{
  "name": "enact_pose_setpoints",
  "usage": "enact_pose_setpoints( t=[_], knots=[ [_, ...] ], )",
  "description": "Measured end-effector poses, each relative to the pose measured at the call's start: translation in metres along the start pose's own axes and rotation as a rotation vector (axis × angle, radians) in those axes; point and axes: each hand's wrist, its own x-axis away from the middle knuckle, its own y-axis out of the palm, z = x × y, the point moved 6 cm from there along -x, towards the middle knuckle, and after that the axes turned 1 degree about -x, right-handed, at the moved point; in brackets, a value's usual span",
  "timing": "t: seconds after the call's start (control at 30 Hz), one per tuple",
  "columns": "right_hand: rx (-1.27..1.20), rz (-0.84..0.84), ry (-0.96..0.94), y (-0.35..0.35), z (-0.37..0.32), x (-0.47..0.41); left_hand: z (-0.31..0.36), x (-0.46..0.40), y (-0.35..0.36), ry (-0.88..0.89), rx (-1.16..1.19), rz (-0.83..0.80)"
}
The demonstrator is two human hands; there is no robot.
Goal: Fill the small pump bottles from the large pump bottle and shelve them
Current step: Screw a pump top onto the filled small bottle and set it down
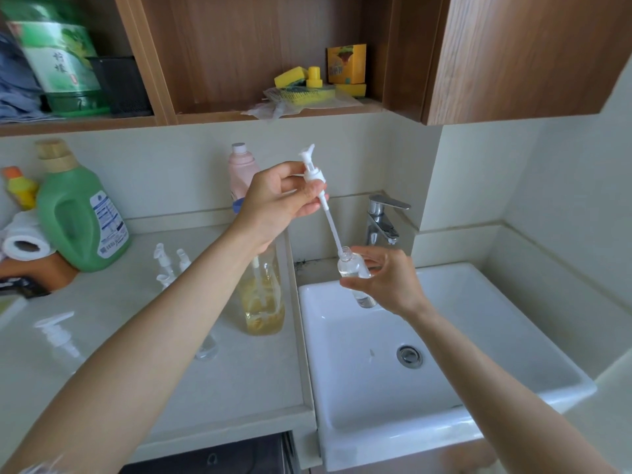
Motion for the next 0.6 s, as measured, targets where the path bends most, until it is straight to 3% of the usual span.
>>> enact_pose_setpoints(
  t=[0.37,0.6],
  knots=[
    [0.028,-0.133,-0.017,0.019,-0.005,0.01,-0.017,0.009,-0.009,-0.058,0.039,0.022],
    [-0.114,-0.152,-0.002,0.042,-0.012,0.008,-0.054,0.049,-0.01,-0.128,-0.134,-0.045]
  ],
)
